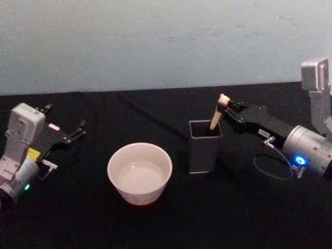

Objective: Pick up the stirring spoon with one hand, stir inside the cup, then place it back in its original position.

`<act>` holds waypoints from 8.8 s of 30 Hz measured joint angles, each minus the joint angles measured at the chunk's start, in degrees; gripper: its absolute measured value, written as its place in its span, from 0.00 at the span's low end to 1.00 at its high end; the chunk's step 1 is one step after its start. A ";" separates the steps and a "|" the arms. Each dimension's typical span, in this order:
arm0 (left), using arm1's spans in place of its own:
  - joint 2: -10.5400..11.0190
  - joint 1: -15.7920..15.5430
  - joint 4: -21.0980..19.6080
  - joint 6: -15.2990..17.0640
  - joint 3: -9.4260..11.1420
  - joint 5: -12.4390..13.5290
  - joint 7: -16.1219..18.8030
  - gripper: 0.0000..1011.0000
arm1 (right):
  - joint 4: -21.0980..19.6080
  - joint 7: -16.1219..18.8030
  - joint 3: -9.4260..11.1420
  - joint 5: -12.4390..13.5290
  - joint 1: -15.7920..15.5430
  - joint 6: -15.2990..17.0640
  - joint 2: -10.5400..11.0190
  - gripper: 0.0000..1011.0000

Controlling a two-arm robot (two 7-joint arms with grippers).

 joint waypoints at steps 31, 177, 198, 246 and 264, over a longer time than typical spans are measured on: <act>0.00 0.00 0.00 0.00 0.00 0.00 0.00 0.99 | -5.88 -0.33 0.75 9.02 2.58 -3.85 0.27 0.21; 0.00 0.00 0.00 0.00 0.00 0.00 0.00 0.99 | 5.46 6.23 -13.07 -14.42 8.06 -6.13 -7.84 0.21; 0.00 0.00 0.00 0.00 0.00 0.00 0.00 0.99 | 0.19 9.35 -14.79 -12.52 5.04 -5.23 -4.72 0.21; 0.00 0.00 0.00 0.00 0.00 0.00 0.00 0.99 | 0.54 7.72 -12.66 -14.24 4.29 -4.18 -4.93 0.21; 0.00 0.00 0.00 0.00 0.00 0.00 0.00 0.99 | -1.83 8.33 -15.36 -12.52 3.81 -3.26 -4.79 0.21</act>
